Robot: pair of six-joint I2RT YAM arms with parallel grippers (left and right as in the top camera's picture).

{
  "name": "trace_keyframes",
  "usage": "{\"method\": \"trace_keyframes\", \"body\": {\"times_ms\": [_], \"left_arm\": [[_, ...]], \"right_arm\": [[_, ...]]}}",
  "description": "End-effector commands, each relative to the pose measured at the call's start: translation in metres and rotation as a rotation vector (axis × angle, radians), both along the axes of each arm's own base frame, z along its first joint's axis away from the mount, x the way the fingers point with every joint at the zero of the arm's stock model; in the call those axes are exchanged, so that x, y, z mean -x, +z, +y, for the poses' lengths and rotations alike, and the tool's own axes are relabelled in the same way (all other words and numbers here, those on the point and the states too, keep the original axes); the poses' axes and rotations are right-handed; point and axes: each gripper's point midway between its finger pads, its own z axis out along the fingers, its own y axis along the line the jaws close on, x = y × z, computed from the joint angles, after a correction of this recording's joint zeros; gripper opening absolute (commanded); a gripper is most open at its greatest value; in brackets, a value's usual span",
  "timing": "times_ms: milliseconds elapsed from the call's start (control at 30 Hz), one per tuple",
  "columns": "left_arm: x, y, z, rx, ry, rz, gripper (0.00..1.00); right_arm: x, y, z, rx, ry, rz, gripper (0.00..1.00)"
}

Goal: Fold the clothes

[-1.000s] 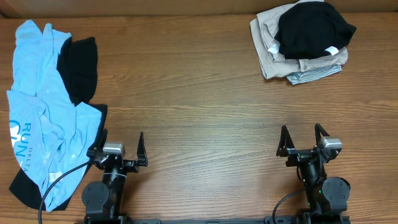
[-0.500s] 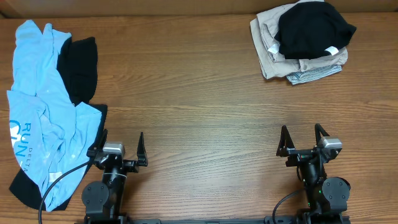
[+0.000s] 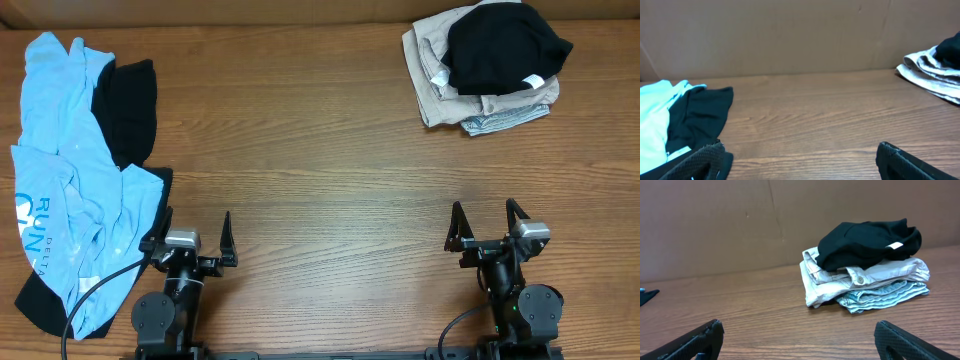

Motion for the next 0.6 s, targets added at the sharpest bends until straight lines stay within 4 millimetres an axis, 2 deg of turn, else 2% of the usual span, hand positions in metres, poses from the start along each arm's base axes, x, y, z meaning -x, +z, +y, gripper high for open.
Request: {"method": "trace_keyframes", "body": {"times_ms": [0,133,267,367,467,567], "left_arm": [[0.003,0.015,-0.008,-0.001,-0.048,-0.034,1.00],[0.012,0.037,-0.010,0.013,-0.056,-0.018,1.00],[0.021,0.063,-0.002,0.008,-0.009,0.020,1.00],[0.025,0.081,0.003,0.004,0.025,0.073,1.00],[0.021,0.097,0.004,0.008,0.030,0.144,1.00],[0.007,0.111,0.004,0.024,0.025,0.235,1.00]], "right_arm": [[0.001,0.001,0.008,-0.001,0.045,-0.015,1.00],[0.007,0.011,0.031,-0.002,0.185,-0.042,1.00],[0.014,0.031,0.039,-0.001,0.231,-0.069,1.00],[0.021,0.053,0.038,-0.002,0.231,-0.078,1.00],[0.028,0.077,0.037,-0.002,0.227,-0.074,1.00],[0.028,0.095,0.037,-0.005,0.227,-0.048,1.00]]}}
